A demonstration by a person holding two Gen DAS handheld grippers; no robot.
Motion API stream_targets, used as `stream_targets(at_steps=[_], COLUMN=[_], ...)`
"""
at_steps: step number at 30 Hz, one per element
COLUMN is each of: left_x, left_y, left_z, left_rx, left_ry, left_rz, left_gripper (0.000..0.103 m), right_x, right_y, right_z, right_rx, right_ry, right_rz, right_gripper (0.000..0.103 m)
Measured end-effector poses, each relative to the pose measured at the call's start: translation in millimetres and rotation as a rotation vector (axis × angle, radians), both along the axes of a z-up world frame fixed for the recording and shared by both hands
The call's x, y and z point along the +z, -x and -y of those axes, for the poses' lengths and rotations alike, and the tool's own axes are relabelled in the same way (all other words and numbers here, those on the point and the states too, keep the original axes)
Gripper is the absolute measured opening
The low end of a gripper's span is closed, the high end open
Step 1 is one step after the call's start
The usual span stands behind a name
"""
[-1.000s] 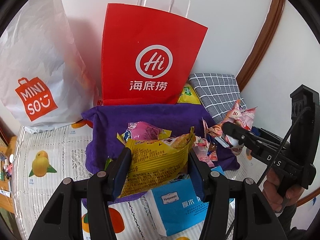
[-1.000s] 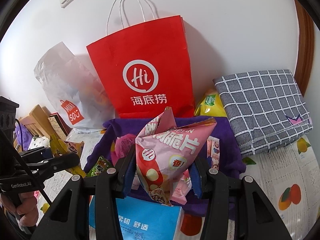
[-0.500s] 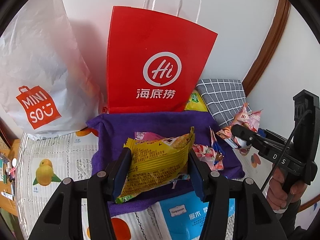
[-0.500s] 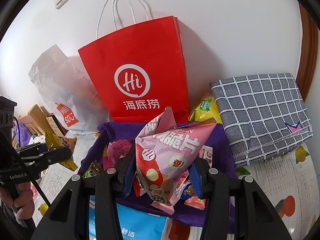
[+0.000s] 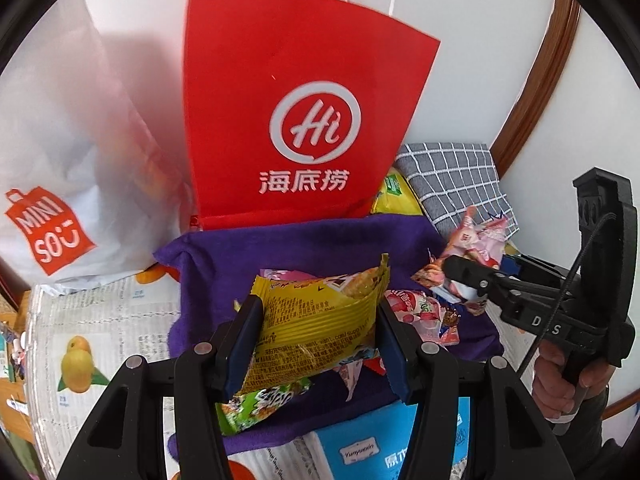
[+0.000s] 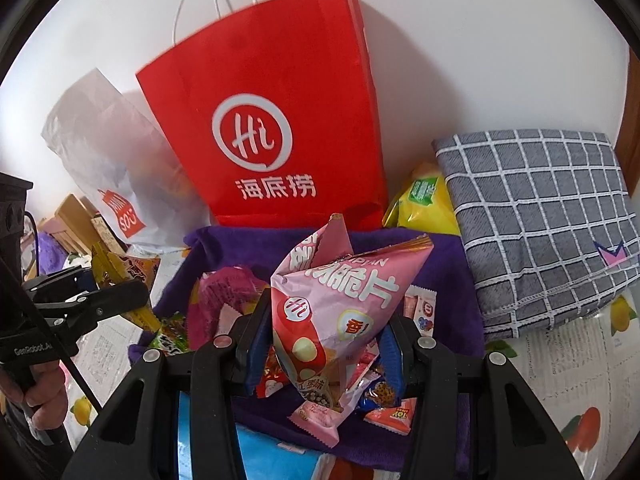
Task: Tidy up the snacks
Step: 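Carry the pink chip bag and yellow packet over the purple towel, then lower both packets onto the towel and open both tools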
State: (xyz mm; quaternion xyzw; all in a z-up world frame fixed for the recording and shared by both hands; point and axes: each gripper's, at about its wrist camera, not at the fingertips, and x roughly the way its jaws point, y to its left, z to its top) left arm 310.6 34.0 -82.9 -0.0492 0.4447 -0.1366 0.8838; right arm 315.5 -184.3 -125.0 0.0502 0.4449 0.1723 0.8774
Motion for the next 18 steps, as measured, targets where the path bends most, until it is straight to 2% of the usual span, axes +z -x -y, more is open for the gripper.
stream_targets(at_steps=[12,18], left_x=[-32,-41], left_y=[-21,-26], left_z=[16,21], left_rx=[-0.016,-0.002], left_ry=[-0.003,-0.021], left_rz=[-0.077,-0.085], left_gripper=[0.054,0.054], right_x=[-36,-41], right_y=[-16,-19], right_z=[0,1], right_rx=[0.021,0.017], right_ry=[0.055,0.067], right_rz=[-0.092,-0.107], right_gripper=[0.048,0.049])
